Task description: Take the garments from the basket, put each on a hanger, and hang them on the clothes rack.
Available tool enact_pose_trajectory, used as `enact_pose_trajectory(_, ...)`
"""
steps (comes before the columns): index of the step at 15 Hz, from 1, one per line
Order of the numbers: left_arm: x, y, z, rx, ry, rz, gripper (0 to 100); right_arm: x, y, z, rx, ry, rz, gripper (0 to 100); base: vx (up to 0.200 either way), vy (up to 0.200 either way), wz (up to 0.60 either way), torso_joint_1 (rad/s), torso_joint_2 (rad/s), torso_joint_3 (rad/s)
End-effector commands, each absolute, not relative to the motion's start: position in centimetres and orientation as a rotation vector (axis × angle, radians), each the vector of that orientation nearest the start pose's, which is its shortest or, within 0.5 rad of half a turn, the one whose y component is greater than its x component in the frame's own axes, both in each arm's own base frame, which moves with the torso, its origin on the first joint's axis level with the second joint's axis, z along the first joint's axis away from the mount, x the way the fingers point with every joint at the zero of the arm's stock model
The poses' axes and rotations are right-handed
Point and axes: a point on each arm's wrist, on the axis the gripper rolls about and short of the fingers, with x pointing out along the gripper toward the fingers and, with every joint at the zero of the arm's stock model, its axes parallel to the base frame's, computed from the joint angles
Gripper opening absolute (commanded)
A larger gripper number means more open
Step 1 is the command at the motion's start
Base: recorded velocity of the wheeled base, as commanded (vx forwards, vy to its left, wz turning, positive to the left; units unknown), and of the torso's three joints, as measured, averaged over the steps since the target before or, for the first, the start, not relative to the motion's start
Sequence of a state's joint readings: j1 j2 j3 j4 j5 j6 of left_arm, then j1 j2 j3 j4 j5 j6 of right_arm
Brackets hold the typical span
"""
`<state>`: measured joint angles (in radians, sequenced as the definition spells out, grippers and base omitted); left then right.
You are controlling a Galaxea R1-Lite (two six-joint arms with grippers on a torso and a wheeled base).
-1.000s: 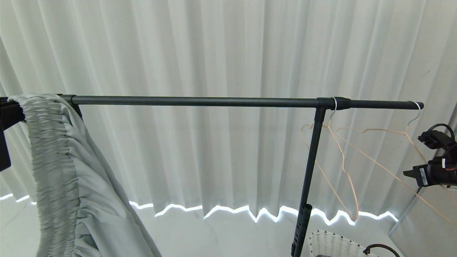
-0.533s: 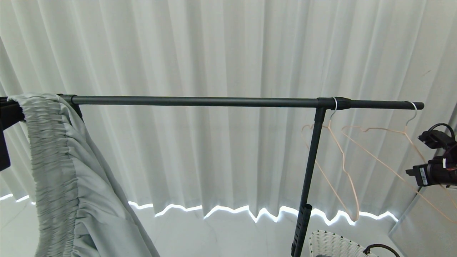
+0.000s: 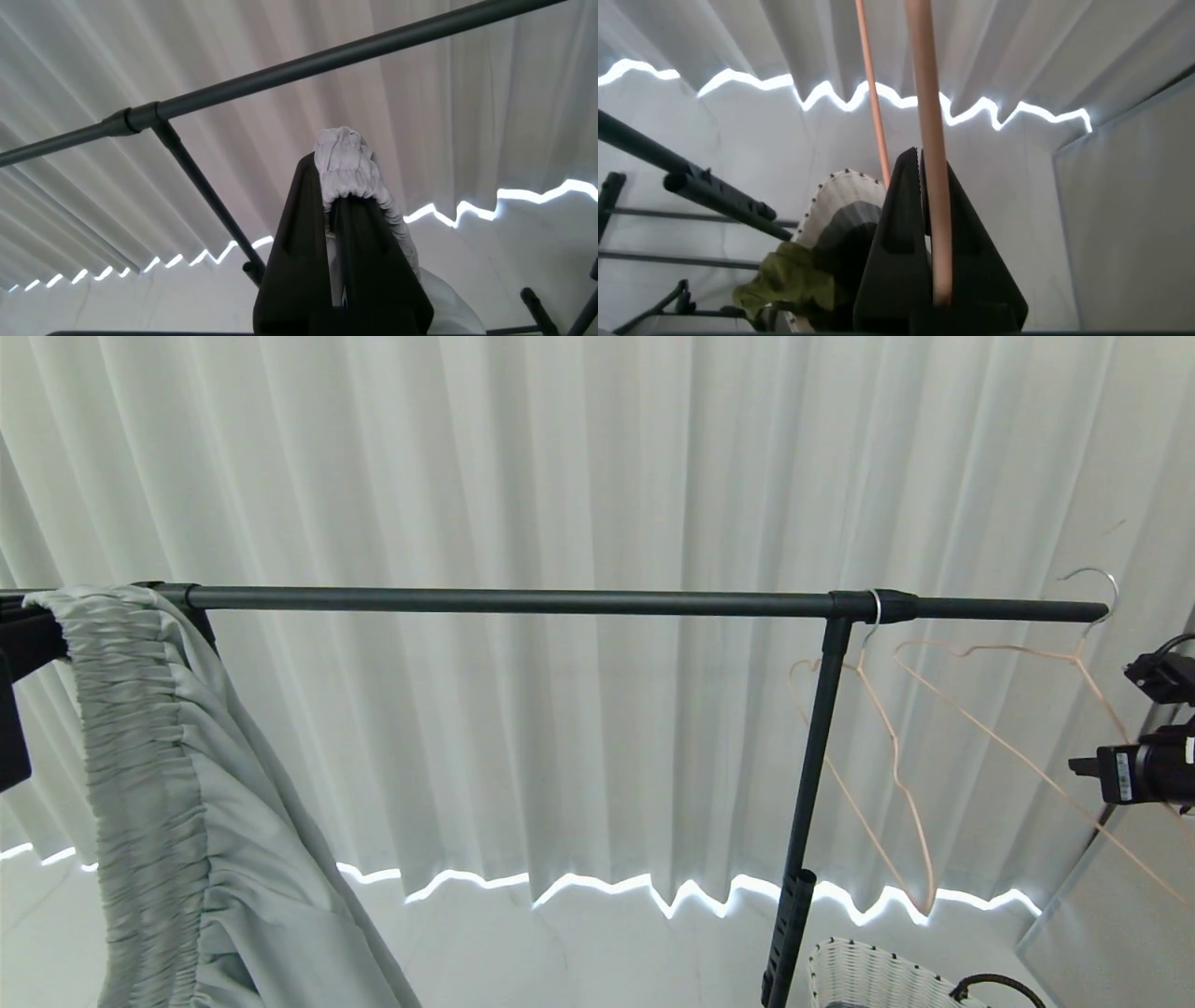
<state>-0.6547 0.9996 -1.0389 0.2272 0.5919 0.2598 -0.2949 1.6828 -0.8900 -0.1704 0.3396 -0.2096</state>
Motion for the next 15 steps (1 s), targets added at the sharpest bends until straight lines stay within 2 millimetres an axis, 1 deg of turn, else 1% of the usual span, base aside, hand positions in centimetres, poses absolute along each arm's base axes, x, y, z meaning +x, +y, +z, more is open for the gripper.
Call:
enact_pose_trajectory(1, 9.1, -5.4, 31.3, 0.374, 0.149, -0.083, 0, 26.4, -7.2, 18.0, -0.016, 0.548, 0.095, 0, 0.0, 0.0, 0.0, 0.0, 0.0, 0.0)
enact_pose_trajectory(5, 8.8, -5.2, 30.4, 0.386, 0.167, -0.085, 0, 22.3, -6.2, 18.7, -0.017, 0.572, 0.036, 0, 0.0, 0.0, 0.0, 0.0, 0.0, 0.0)
enact_pose_trajectory(7, 8.8, -5.2, 30.0, 0.393, 0.177, -0.087, 0, 20.1, -5.7, 18.6, -0.03, 0.594, -0.017, 0, 0.0, 0.0, 0.0, 0.0, 0.0, 0.0)
enact_pose_trajectory(12, 8.9, -5.3, 28.7, 0.42, 0.217, -0.093, 0, 13.9, -4.0, 17.8, -0.053, 0.637, -0.103, 0, -0.2, 0.0, 0.0, 0.004, 0.0, 0.006)
enact_pose_trajectory(13, 9.0, -5.3, 28.5, 0.424, 0.221, -0.094, 0, 13.3, -3.8, 17.6, -0.053, 0.636, -0.106, 0, -0.2, 0.0, 0.0, -0.012, 0.0, 0.007)
enact_pose_trajectory(14, 9.0, -5.3, 28.1, 0.432, 0.233, -0.095, 0, 11.9, -3.4, 17.2, -0.057, 0.633, -0.112, 0, -0.2, 0.0, 0.0, -0.002, 0.0, 0.002)
enact_pose_trajectory(15, 9.0, -5.4, 27.7, 0.44, 0.244, -0.098, 0, 10.9, -3.1, 17.0, -0.058, 0.633, -0.114, 0, -0.2, 0.0, 0.0, 0.002, 0.0, -0.007)
